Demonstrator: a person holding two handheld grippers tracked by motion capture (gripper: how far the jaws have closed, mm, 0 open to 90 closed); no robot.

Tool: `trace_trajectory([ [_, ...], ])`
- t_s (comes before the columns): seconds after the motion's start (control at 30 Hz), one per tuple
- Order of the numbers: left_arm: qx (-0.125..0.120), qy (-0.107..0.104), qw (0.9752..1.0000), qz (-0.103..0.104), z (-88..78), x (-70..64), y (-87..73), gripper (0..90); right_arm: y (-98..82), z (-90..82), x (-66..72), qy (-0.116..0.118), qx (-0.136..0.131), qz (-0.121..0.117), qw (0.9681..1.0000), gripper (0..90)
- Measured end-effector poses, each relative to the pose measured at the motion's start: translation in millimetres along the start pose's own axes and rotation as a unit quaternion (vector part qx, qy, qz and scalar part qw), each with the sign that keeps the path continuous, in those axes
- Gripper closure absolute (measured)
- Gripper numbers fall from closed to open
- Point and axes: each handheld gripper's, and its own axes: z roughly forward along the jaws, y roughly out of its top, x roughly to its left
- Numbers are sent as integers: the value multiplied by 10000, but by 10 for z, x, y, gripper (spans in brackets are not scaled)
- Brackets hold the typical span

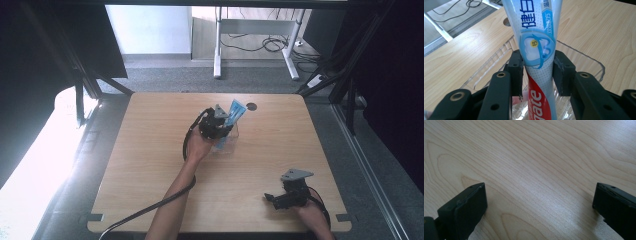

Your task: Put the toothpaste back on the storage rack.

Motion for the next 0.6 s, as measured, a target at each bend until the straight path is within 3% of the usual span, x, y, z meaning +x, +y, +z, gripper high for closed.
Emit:
trace_trajectory([
  [0.23,36,39,10000,-26,0,-6,15,594,-1,1,-1,0,-7,-9,10000,0],
  [0.3,2,16,9999,-157,-17,15,23,557,-1,1,-1,-4,-12,-9,10000,0],
  [0.33,-10,-29,9997,-241,-24,33,25,502,-1,1,-1,0,-9,-10,10000,0],
  [0.47,-80,-303,9984,-478,-55,80,12,486,0,3,0,-1,-12,-11,10000,0],
  [0.6,-108,-324,9983,-465,-73,54,18,386,1,3,1,3,-11,-10,10000,0],
])
